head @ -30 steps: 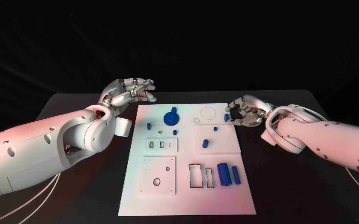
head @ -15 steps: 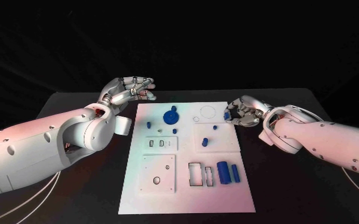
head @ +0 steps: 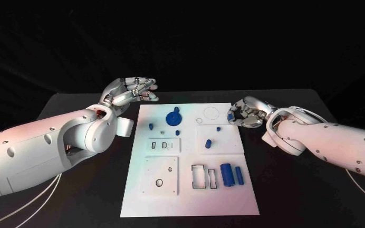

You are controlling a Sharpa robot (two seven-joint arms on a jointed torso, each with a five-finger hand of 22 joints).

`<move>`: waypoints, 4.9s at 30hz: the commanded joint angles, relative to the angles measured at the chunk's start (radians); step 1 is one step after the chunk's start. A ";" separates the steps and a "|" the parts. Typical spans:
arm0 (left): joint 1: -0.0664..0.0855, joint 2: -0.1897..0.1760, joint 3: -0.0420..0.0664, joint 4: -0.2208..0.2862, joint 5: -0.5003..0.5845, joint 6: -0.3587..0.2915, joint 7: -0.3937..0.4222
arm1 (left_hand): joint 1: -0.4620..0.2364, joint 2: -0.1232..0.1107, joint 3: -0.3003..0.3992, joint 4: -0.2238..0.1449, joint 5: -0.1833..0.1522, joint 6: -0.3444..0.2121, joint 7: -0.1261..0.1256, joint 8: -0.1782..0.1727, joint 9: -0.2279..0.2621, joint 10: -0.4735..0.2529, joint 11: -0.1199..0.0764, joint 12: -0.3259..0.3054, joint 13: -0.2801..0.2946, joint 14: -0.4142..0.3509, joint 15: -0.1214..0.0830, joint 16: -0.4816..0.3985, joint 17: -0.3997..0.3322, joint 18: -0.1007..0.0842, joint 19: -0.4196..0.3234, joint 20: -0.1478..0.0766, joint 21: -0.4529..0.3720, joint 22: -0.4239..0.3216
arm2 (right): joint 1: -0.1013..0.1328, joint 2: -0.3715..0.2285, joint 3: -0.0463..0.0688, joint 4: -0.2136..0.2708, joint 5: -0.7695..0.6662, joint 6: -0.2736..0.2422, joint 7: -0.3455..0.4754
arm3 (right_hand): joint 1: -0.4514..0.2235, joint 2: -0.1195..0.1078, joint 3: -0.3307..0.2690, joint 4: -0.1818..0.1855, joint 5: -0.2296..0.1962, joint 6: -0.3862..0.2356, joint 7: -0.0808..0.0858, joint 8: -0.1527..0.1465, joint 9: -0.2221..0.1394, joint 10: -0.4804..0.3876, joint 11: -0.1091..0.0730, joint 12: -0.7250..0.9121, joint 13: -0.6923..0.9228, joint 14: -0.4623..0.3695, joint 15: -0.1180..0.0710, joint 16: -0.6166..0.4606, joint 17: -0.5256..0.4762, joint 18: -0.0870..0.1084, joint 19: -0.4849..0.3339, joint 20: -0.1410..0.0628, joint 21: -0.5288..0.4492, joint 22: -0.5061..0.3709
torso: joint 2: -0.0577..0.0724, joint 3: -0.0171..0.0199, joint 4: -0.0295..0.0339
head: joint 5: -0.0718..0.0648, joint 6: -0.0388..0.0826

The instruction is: Assemble the parts on the task board

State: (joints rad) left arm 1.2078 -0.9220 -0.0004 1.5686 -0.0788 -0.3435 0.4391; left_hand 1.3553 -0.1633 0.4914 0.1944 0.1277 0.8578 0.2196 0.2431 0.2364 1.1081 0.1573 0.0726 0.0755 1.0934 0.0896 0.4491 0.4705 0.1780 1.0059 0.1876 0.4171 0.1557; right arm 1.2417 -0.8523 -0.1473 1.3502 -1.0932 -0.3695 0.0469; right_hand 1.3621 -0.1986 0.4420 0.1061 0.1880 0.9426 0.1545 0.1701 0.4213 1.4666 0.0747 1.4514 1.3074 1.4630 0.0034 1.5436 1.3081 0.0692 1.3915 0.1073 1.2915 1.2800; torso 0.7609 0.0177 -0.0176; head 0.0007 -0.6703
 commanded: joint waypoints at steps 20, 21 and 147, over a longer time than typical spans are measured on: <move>0.000 -0.007 0.001 0.002 0.001 0.014 0.009 | 0.005 0.004 0.006 -0.003 0.004 -0.005 0.010 -0.006 0.002 -0.006 0.002 -0.003 0.001 -0.007 0.002 0.005 0.003 0.003 -0.006 0.002 0.007 0.002 | -0.001 0.009 0.000 -0.004 -0.041 -0.047 -0.027 | -0.022 0.029 0.048 -0.014 -0.003 0.066 -0.027 0.039 0.015 0.019 -0.028 0.007 0.150 0.093 -0.025 0.005 0.200 0.006 0.008 -0.020 0.006 0.009 | 0.001 -0.0005 0.0003 | -0.005 -0.003; 0.000 -0.007 0.001 0.003 0.001 0.014 0.009 | 0.005 0.004 0.006 -0.003 0.004 -0.005 0.010 -0.006 0.002 -0.006 0.002 -0.003 0.001 -0.007 0.002 0.005 0.003 0.003 -0.006 0.002 0.007 0.002 | -0.001 0.009 0.000 -0.002 -0.043 -0.063 -0.024 | -0.022 0.030 0.048 -0.014 -0.003 0.066 -0.027 0.039 0.015 0.019 -0.028 0.007 0.150 0.093 -0.025 0.005 0.200 0.006 0.008 -0.020 0.006 0.010 | 0.001 -0.0005 0.0003 | -0.004 -0.002; 0.000 0.023 0.000 -0.043 0.001 0.027 0.005 | 0.023 0.010 0.017 -0.019 0.005 -0.004 0.010 -0.006 0.006 -0.007 0.002 -0.002 0.002 -0.011 0.001 0.006 0.010 0.003 -0.008 0.000 0.014 0.005 | -0.068 0.332 -0.017 0.151 -0.391 -0.020 -0.282 | -0.085 0.007 0.057 -0.020 -0.005 0.036 -0.023 0.045 0.020 0.011 -0.026 -0.004 0.141 0.094 -0.025 0.006 0.204 0.003 0.015 -0.024 0.011 0.022 | -0.012 -0.0068 0.0042 | 0.053 -0.030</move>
State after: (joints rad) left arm 1.2077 -0.8998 -0.0005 1.5238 -0.0788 -0.3351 0.4380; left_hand 1.3686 -0.1501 0.5078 0.1780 0.1277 0.8578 0.2195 0.2432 0.2411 1.1082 0.1573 0.0726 0.0763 1.0900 0.0931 0.4491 0.4792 0.1779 1.0059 0.1877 0.4250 0.1592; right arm 1.1752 -0.5210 -0.1629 1.5024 -1.4713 -0.4050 -0.2227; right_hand 1.2881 -0.1911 0.5022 0.0815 0.1819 0.9847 0.1325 0.2205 0.4425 1.4650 0.0482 1.4511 1.3078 1.4685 -0.0198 1.5473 1.3080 0.0691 1.4073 0.0840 1.3066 1.3027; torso 0.7480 0.0109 -0.0130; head 0.0544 -0.7003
